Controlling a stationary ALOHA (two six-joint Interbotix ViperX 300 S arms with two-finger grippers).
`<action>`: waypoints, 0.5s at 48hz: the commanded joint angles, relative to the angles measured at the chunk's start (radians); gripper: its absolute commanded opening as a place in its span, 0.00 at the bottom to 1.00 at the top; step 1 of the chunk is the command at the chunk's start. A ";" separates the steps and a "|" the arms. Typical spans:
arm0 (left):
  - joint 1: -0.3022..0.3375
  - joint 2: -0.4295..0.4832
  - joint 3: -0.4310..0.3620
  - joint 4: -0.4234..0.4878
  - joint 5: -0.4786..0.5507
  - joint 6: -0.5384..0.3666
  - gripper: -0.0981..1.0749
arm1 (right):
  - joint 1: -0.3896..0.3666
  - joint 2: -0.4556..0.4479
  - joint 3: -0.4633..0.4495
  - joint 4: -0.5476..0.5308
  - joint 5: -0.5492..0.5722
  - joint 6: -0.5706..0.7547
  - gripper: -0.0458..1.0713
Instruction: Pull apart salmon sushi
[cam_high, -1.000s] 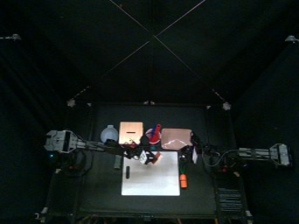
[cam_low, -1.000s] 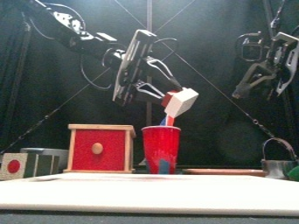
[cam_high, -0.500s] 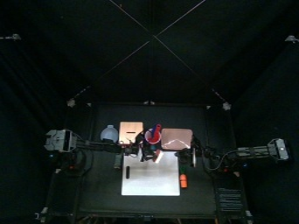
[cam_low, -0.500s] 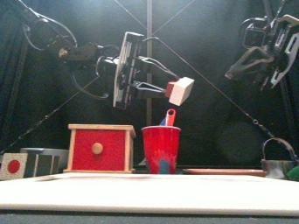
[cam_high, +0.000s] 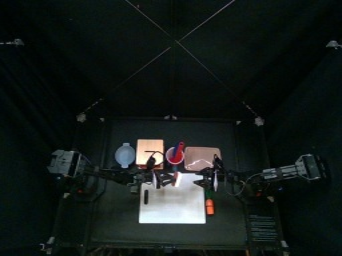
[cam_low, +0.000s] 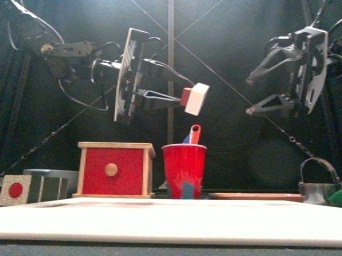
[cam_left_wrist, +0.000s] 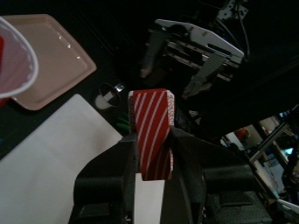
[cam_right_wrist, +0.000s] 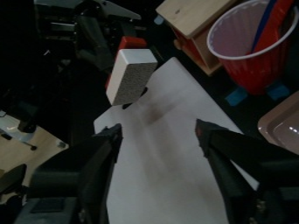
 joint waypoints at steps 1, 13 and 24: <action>-0.008 -0.003 -0.012 -0.020 -0.043 -0.005 0.62 | 0.012 0.029 -0.037 -0.015 -0.032 0.012 0.97; -0.031 0.037 -0.012 -0.031 -0.163 -0.017 0.62 | 0.018 0.107 -0.089 -0.044 -0.109 0.012 0.97; -0.049 0.051 -0.018 -0.011 -0.184 -0.017 0.62 | 0.038 0.155 -0.115 -0.057 -0.175 0.012 0.96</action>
